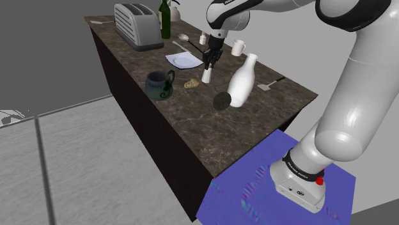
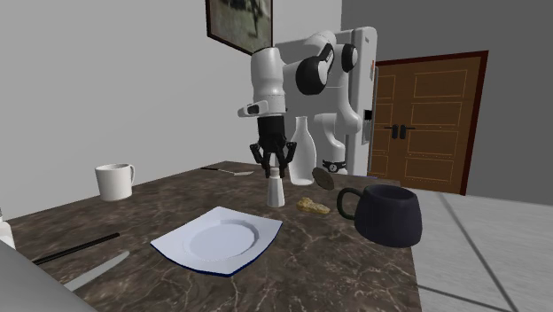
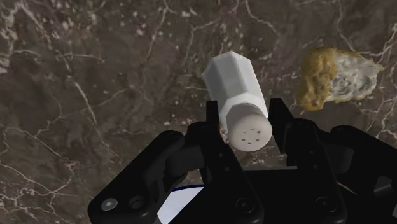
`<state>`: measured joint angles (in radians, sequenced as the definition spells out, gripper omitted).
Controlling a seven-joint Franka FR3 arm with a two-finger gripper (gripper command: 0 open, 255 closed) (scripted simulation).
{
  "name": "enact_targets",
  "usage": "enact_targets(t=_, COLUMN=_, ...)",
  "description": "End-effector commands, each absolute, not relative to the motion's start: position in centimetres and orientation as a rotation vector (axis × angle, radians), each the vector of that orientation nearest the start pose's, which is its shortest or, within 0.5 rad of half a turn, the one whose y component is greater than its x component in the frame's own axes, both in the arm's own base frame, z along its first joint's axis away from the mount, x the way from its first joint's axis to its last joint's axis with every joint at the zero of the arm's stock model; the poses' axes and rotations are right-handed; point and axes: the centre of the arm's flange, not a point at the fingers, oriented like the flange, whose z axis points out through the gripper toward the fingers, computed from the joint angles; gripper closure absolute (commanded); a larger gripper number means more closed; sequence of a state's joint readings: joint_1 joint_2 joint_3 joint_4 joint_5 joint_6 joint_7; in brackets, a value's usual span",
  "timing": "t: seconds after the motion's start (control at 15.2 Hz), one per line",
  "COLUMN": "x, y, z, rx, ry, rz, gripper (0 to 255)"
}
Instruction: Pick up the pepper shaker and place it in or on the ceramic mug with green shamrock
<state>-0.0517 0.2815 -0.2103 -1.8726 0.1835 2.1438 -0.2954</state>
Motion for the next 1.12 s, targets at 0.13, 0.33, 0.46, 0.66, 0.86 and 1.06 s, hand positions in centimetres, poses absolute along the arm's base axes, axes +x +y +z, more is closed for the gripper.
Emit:
enact_targets(t=0.13, x=60.2, y=-14.7, z=36.5, rx=-3.047, ry=0.091, rz=-0.031, gripper=255)
enact_targets(t=0.33, x=60.2, y=-14.7, z=38.1, rx=-3.047, ry=0.091, rz=-0.031, gripper=255)
enact_targets(t=0.46, x=60.2, y=-14.7, z=39.1, rx=-3.047, ry=0.091, rz=-0.031, gripper=255)
enact_targets(t=0.66, x=60.2, y=-14.7, z=40.7, rx=-3.047, ry=0.091, rz=-0.031, gripper=255)
enact_targets(t=0.86, x=60.2, y=-14.7, z=42.3, rx=-3.047, ry=0.091, rz=-0.031, gripper=255)
enact_targets(t=1.06, x=60.2, y=-14.7, z=43.9, rx=-3.047, ry=0.091, rz=-0.031, gripper=255)
